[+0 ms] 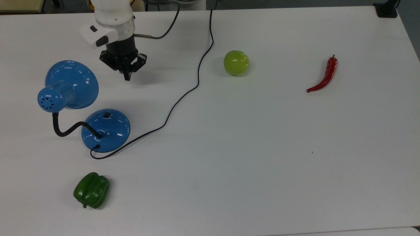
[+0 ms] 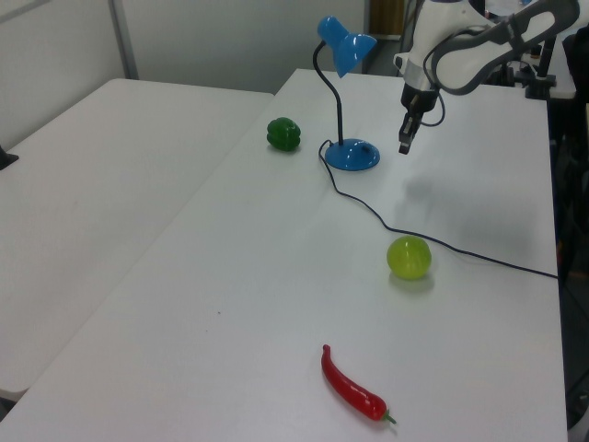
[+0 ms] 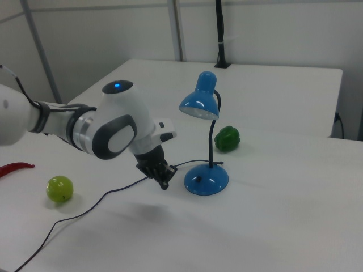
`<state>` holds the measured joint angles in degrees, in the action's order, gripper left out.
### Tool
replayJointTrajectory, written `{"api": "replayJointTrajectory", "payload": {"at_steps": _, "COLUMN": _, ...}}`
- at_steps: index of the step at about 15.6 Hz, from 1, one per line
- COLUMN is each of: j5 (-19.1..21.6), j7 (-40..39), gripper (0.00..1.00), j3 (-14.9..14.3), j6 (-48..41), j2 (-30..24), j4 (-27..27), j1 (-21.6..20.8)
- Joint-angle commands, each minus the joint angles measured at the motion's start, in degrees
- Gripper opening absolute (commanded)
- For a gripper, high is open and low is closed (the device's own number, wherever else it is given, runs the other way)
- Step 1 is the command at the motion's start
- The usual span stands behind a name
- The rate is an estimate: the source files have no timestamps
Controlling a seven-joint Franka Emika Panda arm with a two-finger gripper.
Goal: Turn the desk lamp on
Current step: 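Move the gripper down toward the switch on the blue lamp base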
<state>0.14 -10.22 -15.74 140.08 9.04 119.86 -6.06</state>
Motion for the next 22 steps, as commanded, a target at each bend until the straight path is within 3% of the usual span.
{"api": "replayJointTrajectory", "payload": {"at_steps": 1, "j5": 0.04, "j7": 4.14, "gripper": 0.0, "j3": -0.7, "j6": 12.36, "j2": 3.42, "j4": 0.64, "j1": 0.09}}
{"api": "replayJointTrajectory", "payload": {"at_steps": 4, "j5": 0.21, "j7": 5.47, "gripper": 0.0, "j3": -0.7, "j6": 16.63, "j2": 4.75, "j4": 0.47, "j1": 0.88}}
{"api": "replayJointTrajectory", "payload": {"at_steps": 10, "j5": 4.78, "j7": 5.56, "gripper": 0.0, "j3": -0.7, "j6": 24.97, "j2": 7.74, "j4": -0.58, "j1": 1.05}}
{"api": "replayJointTrajectory", "payload": {"at_steps": 22, "j5": 7.6, "j7": 5.47, "gripper": 0.0, "j3": -0.7, "j6": 27.97, "j2": 15.13, "j4": -7.97, "j1": 1.67}}
